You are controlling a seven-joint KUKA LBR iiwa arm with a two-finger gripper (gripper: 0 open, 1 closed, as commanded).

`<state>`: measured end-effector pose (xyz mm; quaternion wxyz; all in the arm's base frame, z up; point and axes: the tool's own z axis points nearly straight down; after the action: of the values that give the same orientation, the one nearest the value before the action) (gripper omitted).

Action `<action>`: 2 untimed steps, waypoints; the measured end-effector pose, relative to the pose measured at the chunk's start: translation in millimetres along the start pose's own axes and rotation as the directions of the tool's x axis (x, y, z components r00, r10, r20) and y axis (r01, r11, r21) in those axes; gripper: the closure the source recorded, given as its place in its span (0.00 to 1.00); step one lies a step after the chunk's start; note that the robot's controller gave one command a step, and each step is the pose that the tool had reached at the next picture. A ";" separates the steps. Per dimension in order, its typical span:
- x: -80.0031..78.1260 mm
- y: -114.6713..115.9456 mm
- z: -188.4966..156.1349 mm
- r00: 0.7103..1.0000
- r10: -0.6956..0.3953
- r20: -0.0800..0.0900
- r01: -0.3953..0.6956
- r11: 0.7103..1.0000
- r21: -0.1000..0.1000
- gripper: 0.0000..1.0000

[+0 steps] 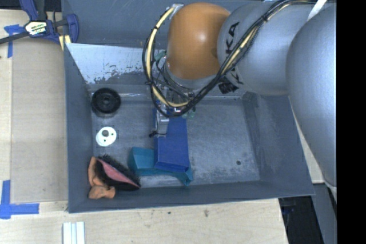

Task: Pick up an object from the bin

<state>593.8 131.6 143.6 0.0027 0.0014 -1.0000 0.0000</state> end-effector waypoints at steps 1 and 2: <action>-1.9 -0.7 -5.1 1.000 0.002 0.008 -0.002 1.000 -0.001 0.00; -17.7 -11.3 31.5 0.952 -0.305 0.010 0.305 0.953 0.002 0.00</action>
Offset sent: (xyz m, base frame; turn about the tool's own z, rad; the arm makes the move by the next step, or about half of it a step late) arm 0.0302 -0.0248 -0.0736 -0.6101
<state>611.3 120.3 112.0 -0.0026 0.1555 -0.9878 -0.0003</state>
